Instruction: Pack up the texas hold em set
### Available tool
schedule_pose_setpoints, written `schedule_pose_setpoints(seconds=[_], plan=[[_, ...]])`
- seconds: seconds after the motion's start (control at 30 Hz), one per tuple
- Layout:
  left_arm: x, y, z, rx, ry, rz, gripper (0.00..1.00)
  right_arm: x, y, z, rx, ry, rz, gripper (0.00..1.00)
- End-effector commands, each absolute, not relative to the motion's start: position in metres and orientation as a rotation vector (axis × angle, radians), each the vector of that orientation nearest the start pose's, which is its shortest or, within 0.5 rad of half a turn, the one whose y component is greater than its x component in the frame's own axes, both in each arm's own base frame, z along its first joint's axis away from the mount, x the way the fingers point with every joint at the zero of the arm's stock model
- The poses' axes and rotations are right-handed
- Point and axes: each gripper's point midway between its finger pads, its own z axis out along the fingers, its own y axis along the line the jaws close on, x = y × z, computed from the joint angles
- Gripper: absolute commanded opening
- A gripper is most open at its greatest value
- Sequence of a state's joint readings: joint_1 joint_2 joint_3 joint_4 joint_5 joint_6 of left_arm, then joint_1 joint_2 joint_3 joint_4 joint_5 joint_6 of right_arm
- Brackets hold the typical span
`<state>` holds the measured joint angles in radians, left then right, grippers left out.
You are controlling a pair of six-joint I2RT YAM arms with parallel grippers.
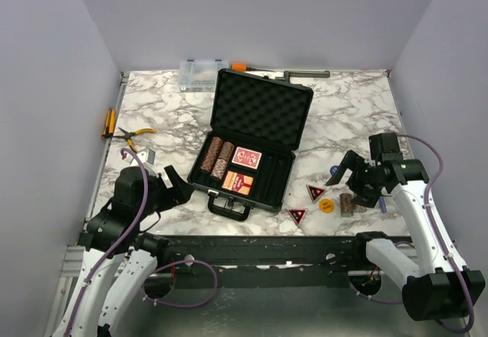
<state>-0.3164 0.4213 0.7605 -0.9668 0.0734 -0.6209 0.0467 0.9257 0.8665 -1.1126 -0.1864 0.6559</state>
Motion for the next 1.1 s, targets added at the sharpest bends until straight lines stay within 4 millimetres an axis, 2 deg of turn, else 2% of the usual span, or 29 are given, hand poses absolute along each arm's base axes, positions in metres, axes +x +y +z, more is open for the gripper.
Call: schedule_pose_setpoints(seconds=[0.0, 0.37, 0.53, 0.73, 1.07], plan=[[0.154, -0.086, 0.185, -0.324, 2.233, -0.576, 0.82, 0.164, 0.069, 0.130, 0.714, 2.760, 0.453, 1.00], [0.154, -0.085, 0.186, -0.324, 2.225, -0.578, 0.80, 0.196, 0.067, 0.121, 0.818, 2.764, 0.406, 0.97], [0.154, -0.085, 0.186, -0.325, 2.227, -0.576, 0.79, 0.207, 0.072, 0.114, 0.732, 2.810, 0.355, 0.98], [0.154, -0.083, 0.188, -0.335, 2.209, -0.574, 0.78, 0.212, 0.094, 0.099, 0.595, 2.878, 0.292, 1.00], [0.154, -0.081, 0.189, -0.351, 2.192, -0.566, 0.78, 0.230, 0.100, 0.070, 0.487, 2.919, 0.201, 0.99]])
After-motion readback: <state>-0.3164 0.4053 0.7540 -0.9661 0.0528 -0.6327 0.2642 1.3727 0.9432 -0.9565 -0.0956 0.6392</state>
